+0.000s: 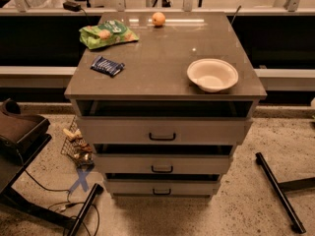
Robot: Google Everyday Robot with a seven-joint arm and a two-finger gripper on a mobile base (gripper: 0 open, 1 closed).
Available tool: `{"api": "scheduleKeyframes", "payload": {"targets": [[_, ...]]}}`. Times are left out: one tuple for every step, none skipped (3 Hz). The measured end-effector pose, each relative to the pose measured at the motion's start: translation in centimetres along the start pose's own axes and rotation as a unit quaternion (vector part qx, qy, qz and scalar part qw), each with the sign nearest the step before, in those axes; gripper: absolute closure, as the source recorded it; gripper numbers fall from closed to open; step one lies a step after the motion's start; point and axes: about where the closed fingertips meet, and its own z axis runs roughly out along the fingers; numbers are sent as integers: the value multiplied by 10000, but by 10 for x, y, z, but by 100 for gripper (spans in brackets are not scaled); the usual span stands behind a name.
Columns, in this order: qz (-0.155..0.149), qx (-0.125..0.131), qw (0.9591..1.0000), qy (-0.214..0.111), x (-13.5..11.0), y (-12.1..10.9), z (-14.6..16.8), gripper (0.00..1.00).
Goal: Move paper bowl near orange
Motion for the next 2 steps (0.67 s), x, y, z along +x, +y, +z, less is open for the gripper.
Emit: {"api": "scheduleKeyframes", "payload": {"targets": [[-1,13,10000,-13,-1,0,-1,0],[62,80,9997,-207,-14,0,11,0]]}}
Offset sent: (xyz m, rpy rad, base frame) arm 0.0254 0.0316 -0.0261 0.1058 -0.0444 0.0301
